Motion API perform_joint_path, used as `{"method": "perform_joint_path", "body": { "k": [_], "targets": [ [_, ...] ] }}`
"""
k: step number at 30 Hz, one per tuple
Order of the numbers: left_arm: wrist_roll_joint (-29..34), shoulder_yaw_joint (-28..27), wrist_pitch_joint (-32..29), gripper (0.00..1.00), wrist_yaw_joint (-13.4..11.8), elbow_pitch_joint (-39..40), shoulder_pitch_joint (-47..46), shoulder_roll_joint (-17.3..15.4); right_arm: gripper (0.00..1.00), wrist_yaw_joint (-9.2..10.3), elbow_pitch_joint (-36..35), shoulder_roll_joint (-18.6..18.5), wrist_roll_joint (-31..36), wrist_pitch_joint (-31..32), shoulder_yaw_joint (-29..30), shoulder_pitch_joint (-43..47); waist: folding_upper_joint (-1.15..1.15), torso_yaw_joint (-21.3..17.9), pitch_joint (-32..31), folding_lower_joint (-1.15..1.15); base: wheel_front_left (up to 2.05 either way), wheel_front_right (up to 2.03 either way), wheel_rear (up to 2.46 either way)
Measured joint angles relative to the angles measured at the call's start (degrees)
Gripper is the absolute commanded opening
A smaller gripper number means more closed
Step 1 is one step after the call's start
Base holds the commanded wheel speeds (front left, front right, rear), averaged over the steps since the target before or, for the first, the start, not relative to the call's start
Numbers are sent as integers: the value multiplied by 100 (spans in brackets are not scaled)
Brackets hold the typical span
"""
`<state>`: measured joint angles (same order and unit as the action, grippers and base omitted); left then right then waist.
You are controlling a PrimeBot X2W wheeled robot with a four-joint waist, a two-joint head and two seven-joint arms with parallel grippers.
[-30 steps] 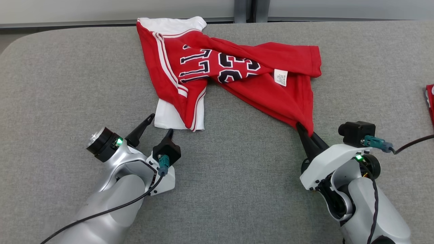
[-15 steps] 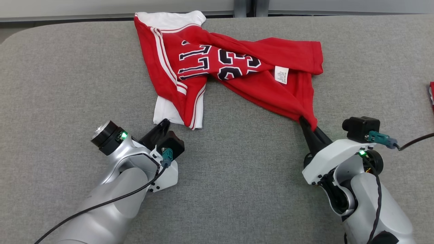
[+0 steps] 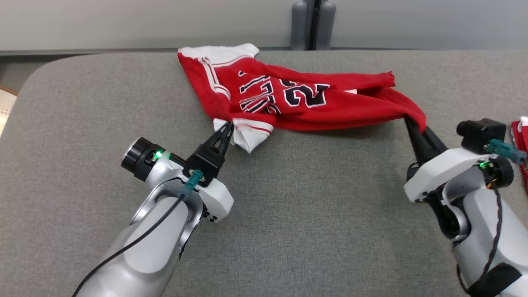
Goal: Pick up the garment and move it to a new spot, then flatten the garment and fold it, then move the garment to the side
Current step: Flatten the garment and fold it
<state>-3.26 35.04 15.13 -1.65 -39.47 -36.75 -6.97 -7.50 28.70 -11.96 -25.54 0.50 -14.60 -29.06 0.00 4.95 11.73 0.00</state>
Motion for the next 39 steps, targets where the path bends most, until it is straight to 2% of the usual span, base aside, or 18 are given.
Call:
{"method": "perform_joint_path", "body": {
  "k": [10, 15, 19, 23, 30, 34, 39],
  "targets": [
    [-1535, -1123, -58, 0, 457, 1902, 475, -25, 0, 0, -298, -881, -107, 207, -114, -542, 0, 40, -683, 0, 0, 0, 0],
    [-2272, -1648, -421, 0, 506, 2773, 475, -58, 0, 0, -383, -1192, -276, 290, -116, -882, 0, 41, -1024, 0, 0, 0, 0],
    [-2806, -2106, -667, 0, 345, 3526, 456, -46, 0, 1, -531, -1338, -408, 324, -145, -1067, 0, 27, -1269, 0, 0, 0, 0],
    [-3163, -2572, -806, 0, 3, 4297, 322, 19, 0, 0, -783, -1486, -560, 532, -201, -1225, 0, -25, -1414, 0, 0, 0, 0],
    [-3350, -2933, -1117, 0, -483, 5241, 242, 13, 0, 0, -1622, -1474, -1376, 1345, -76, -1204, 0, -162, -1575, 0, 0, 0, 0],
    [-3304, -3039, -1338, 0, -735, 5503, 231, -78, 0, 0, -2226, -1675, -1439, 1823, 11, -1089, 0, -231, -1563, 0, 0, 0, 0],
    [-3230, -3199, -1528, 0, -923, 5467, 138, -249, 0, 0, -2738, -1605, -1549, 2382, 313, -1059, 0, -314, -1405, 0, 0, 0, 0]
  ]
}}
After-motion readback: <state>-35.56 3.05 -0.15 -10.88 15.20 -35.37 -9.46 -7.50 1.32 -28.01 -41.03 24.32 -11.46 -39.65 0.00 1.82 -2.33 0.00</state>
